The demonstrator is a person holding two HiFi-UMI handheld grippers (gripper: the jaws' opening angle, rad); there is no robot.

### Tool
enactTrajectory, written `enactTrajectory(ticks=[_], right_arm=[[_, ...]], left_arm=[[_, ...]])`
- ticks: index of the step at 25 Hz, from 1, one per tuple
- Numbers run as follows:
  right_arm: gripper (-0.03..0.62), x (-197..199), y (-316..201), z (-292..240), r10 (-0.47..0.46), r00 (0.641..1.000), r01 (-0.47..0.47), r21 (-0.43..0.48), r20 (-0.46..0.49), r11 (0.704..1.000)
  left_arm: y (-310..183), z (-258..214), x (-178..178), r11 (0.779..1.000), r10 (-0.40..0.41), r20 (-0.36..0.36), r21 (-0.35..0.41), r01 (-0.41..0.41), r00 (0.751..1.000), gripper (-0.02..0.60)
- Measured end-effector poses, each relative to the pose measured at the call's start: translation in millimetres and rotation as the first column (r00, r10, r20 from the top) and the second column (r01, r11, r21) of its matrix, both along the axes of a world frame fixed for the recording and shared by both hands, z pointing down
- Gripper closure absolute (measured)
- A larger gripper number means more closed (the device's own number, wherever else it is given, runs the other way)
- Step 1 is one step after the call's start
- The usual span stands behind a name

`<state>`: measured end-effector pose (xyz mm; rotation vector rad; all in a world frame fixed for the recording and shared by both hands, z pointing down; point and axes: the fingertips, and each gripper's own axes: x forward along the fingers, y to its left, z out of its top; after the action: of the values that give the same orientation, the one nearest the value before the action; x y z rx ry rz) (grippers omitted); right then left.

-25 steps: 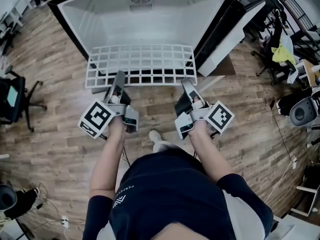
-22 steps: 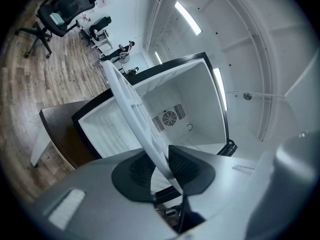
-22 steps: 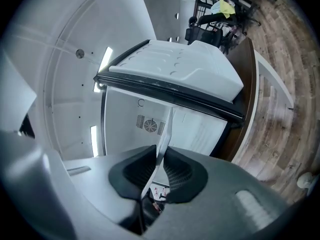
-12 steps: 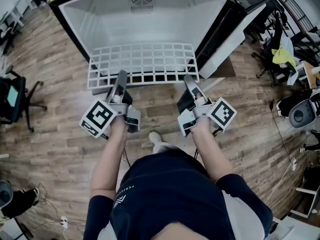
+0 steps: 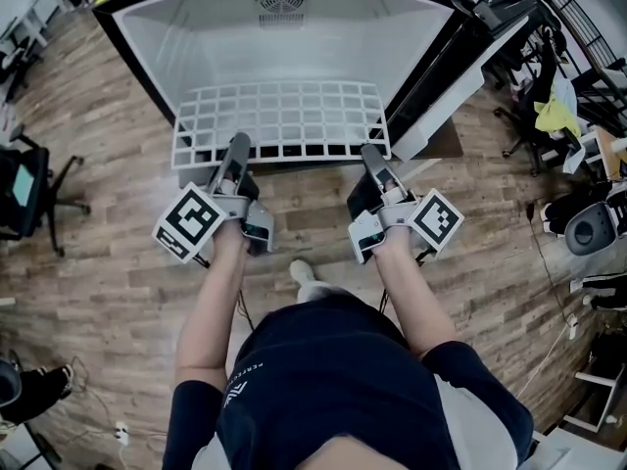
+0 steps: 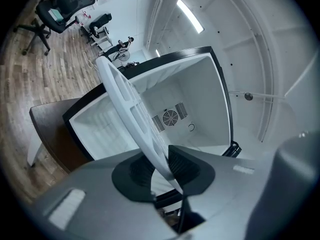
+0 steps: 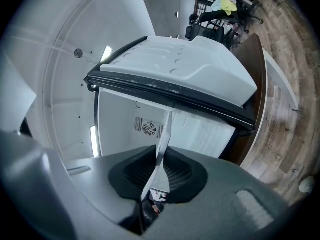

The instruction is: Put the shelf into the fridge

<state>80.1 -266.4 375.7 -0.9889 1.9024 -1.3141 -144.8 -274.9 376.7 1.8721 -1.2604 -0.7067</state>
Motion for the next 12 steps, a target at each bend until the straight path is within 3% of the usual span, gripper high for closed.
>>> enactTrajectory(ticks=[6, 12], right_arm=[[0.545, -3, 12, 1, -0.006, 1.000, 0.006, 0.013, -0.003, 1.000], [0.543, 0, -19, -3, 0.006, 1.000, -0.006, 0.002, -0.009, 1.000]], left_arm=[[12, 0, -3, 1.000, -0.006, 0.001, 0.014, 0.006, 1.000, 0.483], [-21, -4, 1, 1.000, -0.004, -0.019, 0.002, 0.004, 1.000, 0.483]])
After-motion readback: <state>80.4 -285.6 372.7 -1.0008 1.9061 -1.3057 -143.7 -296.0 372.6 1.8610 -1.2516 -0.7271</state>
